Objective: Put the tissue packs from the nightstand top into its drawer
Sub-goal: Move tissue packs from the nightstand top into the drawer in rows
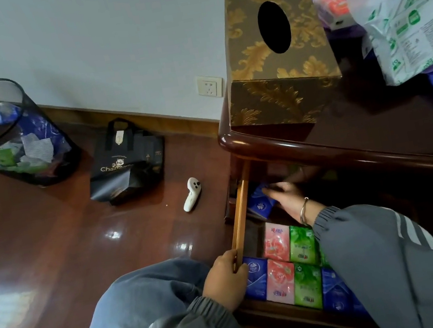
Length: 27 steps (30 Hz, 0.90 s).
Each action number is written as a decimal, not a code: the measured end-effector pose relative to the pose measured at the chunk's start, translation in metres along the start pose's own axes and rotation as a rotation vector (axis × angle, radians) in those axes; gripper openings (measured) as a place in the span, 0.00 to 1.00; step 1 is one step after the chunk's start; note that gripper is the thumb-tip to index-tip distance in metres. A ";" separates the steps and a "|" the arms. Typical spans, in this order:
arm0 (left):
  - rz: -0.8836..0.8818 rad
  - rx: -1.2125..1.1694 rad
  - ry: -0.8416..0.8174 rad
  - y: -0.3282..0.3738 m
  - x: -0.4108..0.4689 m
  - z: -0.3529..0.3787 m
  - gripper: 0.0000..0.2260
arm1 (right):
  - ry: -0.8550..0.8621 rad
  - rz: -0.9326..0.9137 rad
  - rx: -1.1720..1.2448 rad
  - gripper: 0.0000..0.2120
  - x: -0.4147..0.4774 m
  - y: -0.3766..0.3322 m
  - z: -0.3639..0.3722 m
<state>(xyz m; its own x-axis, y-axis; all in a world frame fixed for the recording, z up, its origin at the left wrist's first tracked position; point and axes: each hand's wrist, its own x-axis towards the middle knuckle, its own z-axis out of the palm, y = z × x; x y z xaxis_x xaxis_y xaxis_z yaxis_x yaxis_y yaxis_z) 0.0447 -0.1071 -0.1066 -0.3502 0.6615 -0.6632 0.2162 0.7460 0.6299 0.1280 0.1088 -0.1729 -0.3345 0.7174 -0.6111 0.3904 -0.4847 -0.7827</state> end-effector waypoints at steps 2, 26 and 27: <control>-0.005 0.008 -0.001 0.000 0.000 0.000 0.16 | 0.001 -0.052 -0.214 0.16 0.000 0.004 0.004; -0.001 0.073 0.042 0.003 0.001 0.003 0.12 | -0.003 -0.247 -0.859 0.21 -0.006 0.011 0.024; -0.001 0.068 0.040 0.003 0.001 0.004 0.11 | -0.048 -0.236 -0.858 0.23 -0.009 0.009 0.022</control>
<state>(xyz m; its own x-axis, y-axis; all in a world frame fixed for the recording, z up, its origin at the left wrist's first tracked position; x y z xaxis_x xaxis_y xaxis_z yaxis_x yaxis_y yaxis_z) 0.0481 -0.1036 -0.1070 -0.3863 0.6579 -0.6465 0.2765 0.7513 0.5993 0.1158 0.0865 -0.1772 -0.5154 0.7199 -0.4649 0.8083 0.2281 -0.5428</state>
